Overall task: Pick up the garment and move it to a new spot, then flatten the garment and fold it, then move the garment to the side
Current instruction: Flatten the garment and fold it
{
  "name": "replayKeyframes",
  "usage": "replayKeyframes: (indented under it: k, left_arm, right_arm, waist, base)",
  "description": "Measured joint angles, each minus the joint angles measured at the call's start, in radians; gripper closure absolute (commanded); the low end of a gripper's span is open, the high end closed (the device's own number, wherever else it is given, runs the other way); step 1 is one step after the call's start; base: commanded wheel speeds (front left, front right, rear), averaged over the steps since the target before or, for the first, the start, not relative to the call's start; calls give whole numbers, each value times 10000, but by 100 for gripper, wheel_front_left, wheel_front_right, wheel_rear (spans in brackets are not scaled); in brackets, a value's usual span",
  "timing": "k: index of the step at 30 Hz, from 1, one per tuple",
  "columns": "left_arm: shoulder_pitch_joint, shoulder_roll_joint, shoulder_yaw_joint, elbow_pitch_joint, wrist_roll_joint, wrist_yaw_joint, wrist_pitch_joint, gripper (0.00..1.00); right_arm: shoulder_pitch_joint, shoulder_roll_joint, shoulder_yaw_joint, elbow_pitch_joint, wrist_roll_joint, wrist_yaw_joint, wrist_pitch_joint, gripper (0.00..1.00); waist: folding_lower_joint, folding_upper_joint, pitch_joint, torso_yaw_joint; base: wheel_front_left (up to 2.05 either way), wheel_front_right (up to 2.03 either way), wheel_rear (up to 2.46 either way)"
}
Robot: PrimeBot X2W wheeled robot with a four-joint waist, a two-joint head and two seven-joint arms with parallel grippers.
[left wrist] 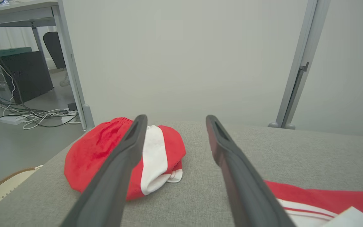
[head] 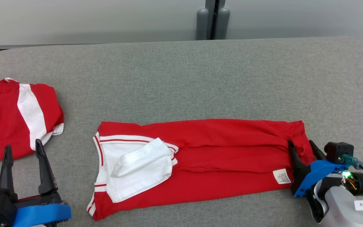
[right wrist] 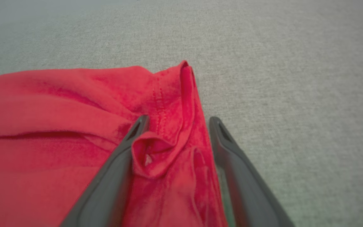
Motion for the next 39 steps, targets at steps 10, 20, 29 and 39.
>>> replayKeyframes:
  k: [10, 20, 29, 39]
  left_arm:
    - [135, -140, 161, 336, 583, 180, 0, 0]
    - [363, -174, 171, 443, 669, 221, 0, 0]
    - [423, -180, 184, 479, 725, 201, 0, 0]
    - [506, -184, 38, 577, 736, 215, 0, 0]
  right_arm:
    - [-41, 180, 466, 320, 731, 0, -10, 100]
    - [-49, -924, 192, 121, 1041, 4, 19, 100]
    - [-328, -1820, -433, 58, 729, 4, 17, 100]
    - [49, -556, 420, -1335, 819, 2, 17, 100]
  waist:
    - [1, 0, -105, 17]
    - [1, 3, -409, -160]
    - [0, 3, -554, -289]
    - [0, 3, -749, -349]
  base:
    - [0, 0, 0]
    - [0, 0, 0]
    - [0, 0, 0]
    - [0, 0, 0]
